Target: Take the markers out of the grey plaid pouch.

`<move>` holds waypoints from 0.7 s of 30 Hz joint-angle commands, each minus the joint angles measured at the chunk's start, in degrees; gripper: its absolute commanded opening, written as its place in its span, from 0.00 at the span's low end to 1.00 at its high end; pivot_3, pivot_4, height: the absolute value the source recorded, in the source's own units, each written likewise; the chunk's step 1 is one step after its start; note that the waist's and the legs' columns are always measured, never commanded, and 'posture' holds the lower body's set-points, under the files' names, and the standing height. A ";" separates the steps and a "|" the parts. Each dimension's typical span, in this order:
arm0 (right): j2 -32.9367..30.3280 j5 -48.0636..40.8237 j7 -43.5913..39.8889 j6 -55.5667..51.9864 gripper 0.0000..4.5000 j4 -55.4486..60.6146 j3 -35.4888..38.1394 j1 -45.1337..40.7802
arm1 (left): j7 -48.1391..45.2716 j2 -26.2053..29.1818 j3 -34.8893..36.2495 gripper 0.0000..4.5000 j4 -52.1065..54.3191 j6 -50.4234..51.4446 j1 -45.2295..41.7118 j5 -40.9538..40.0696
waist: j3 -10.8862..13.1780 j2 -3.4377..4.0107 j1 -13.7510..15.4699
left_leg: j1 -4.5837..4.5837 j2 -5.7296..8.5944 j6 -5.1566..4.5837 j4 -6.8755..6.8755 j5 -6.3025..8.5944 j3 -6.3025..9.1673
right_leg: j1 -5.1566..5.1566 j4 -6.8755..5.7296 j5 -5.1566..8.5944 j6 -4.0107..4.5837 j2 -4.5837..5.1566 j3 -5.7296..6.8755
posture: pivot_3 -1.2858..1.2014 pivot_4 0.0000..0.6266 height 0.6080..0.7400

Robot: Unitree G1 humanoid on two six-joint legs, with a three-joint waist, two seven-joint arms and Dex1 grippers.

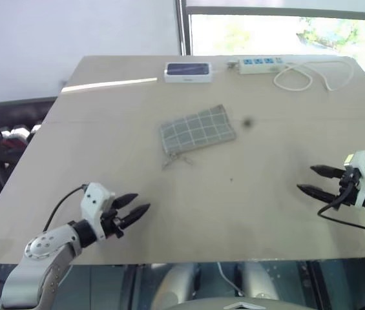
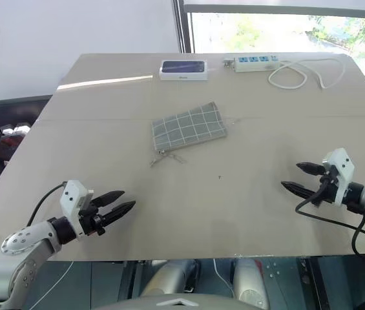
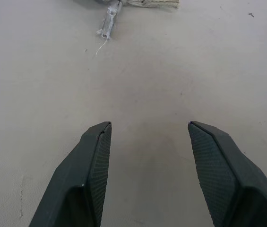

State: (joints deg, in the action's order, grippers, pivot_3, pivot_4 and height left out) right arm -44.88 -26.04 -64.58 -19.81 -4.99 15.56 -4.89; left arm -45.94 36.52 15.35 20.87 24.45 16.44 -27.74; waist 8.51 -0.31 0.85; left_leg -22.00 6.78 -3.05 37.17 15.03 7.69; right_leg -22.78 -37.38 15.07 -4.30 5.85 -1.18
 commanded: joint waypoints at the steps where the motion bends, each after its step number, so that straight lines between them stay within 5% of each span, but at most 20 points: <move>1: -1.21 0.06 -0.57 0.40 0.99 0.44 -0.56 -1.66 | 0.44 -0.18 2.31 0.59 2.38 -1.15 1.12 -0.74 | 0.00 0.00 -0.03 | 0.00 0.00 0.00 0.00 0.00 0.00 | 0.00 0.00 0.00 0.00 0.00 0.00 | 0.52 0.24 0.98; 21: -1.46 -2.16 -1.46 -2.45 0.99 3.75 -0.16 -0.40 | 3.11 0.26 2.25 0.59 1.13 -1.98 0.99 1.30 | 0.02 0.03 0.02 | 0.00 0.00 0.00 0.00 0.00 0.01 | 0.00 0.00 0.00 0.00 0.00 0.00 | 0.52 0.24 0.98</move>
State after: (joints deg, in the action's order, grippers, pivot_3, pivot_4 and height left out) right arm -45.38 -26.66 -65.78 -22.00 -3.44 13.61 -5.53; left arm -43.20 36.48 16.38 21.42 23.38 17.66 -26.72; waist 8.53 -0.28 0.86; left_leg -22.00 6.78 -3.05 37.17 15.03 7.70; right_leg -22.79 -37.38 15.07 -4.30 5.85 -1.18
